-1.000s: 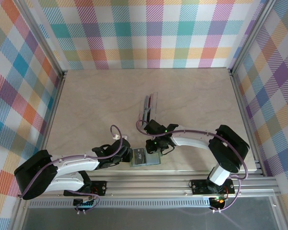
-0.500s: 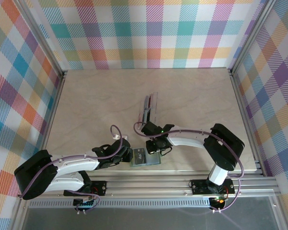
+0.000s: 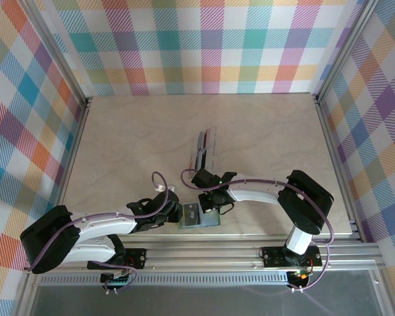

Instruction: Put the credit cards into the card holder

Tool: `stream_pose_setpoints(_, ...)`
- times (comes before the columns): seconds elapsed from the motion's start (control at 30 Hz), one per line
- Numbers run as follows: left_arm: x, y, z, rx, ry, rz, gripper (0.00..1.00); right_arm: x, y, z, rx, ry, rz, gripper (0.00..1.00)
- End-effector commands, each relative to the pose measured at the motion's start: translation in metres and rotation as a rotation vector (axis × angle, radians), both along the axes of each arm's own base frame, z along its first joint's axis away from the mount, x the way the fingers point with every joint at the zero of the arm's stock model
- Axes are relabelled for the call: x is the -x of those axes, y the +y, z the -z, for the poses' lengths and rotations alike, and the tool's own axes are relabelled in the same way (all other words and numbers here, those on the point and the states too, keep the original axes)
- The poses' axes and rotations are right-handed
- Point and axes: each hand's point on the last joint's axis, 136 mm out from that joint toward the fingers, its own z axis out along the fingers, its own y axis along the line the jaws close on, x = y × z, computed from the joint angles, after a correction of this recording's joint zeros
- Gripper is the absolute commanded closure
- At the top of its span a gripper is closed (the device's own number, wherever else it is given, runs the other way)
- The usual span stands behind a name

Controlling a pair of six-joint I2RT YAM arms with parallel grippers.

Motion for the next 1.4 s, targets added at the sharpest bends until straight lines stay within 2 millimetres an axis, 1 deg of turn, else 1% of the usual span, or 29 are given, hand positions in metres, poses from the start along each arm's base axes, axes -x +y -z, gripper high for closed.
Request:
stream_pose_setpoints(0.0,0.018,0.005,0.021,-0.031,0.084,0.029,0.73,0.006,0.008,-0.015,-0.034,0.006,-0.034,1.00)
stream_pose_setpoints(0.17,0.019,0.006,0.021,-0.027,0.083,0.027,0.73,0.002,0.022,-0.034,-0.096,-0.003,-0.046,1.00)
stream_pose_setpoints(0.47,0.017,0.001,0.020,-0.012,0.085,0.022,0.73,0.006,0.053,-0.044,-0.216,0.054,-0.072,1.00)
stream_pose_setpoints(0.6,0.015,0.001,0.020,-0.009,0.085,0.006,0.73,0.011,0.070,-0.047,-0.289,0.100,-0.085,1.00)
stream_pose_setpoints(0.7,0.014,0.005,0.018,-0.017,0.080,-0.013,0.72,0.016,0.083,-0.046,-0.351,0.149,-0.097,0.90)
stream_pose_setpoints(0.77,0.013,0.009,0.018,-0.032,0.074,-0.030,0.68,0.020,0.091,-0.046,-0.390,0.178,-0.105,0.87)
stream_pose_setpoints(0.83,0.012,0.013,0.016,-0.040,0.073,-0.046,0.66,0.021,0.097,-0.047,-0.422,0.194,-0.110,0.82)
stream_pose_setpoints(0.9,0.012,0.013,0.013,-0.033,0.072,-0.052,0.63,0.021,0.099,-0.046,-0.433,0.203,-0.106,0.80)
stream_pose_setpoints(1.03,0.013,0.020,0.008,-0.043,0.066,-0.072,0.60,0.023,0.103,-0.045,-0.463,0.226,-0.105,0.71)
stream_pose_setpoints(1.2,0.013,0.036,0.003,-0.056,0.046,-0.123,0.58,0.021,0.101,-0.044,-0.456,0.215,-0.106,0.69)
stream_pose_setpoints(1.3,0.013,0.044,-0.001,-0.049,0.039,-0.148,0.58,0.016,0.094,-0.040,-0.406,0.189,-0.088,0.67)
stream_pose_setpoints(1.37,0.013,0.046,-0.006,-0.032,0.028,-0.157,0.57,0.013,0.089,-0.041,-0.382,0.165,-0.087,0.64)
